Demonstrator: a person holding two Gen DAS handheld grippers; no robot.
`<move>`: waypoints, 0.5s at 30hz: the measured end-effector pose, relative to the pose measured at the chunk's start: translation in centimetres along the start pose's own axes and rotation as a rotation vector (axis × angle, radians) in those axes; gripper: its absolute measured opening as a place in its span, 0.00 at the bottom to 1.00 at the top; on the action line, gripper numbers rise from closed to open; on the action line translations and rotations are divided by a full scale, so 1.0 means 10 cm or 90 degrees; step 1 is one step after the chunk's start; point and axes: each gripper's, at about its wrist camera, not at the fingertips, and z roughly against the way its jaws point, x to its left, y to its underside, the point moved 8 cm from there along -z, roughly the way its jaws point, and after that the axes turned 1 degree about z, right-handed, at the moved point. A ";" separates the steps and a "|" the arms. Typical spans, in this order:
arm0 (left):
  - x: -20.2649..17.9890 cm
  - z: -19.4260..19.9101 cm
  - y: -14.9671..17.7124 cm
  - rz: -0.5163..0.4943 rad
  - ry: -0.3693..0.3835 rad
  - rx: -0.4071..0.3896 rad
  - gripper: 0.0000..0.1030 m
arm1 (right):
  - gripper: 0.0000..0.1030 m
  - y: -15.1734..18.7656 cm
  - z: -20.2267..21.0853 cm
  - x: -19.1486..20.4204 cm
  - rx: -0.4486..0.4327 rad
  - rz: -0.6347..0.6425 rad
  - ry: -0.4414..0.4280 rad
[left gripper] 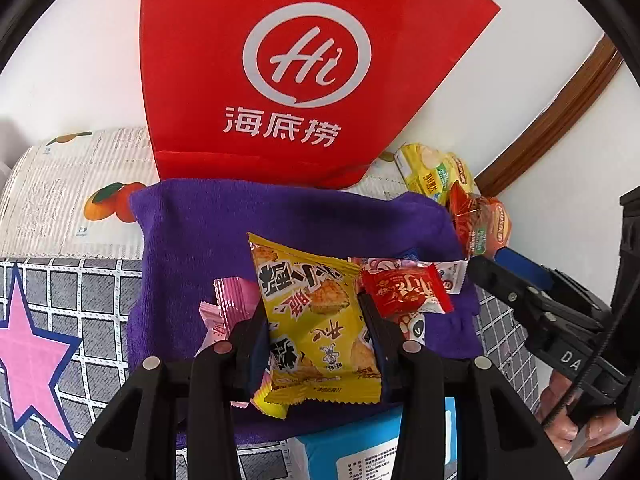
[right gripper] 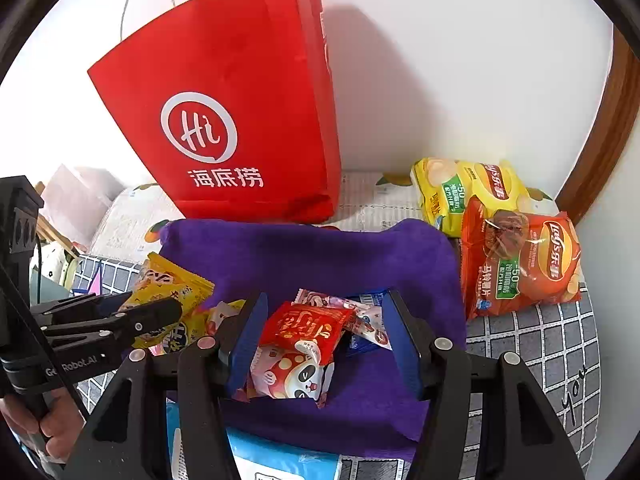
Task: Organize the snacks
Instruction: 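Lower both packets onto the towel and open both tools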
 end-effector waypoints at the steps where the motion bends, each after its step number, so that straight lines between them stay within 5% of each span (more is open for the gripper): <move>1: 0.00 -0.01 0.00 0.000 -0.002 0.002 0.38 | 0.57 0.00 0.00 0.00 0.000 0.000 0.002; 15: 0.09 0.02 -0.04 0.019 -0.008 0.001 0.43 | 0.58 0.01 0.00 0.02 0.004 0.009 0.007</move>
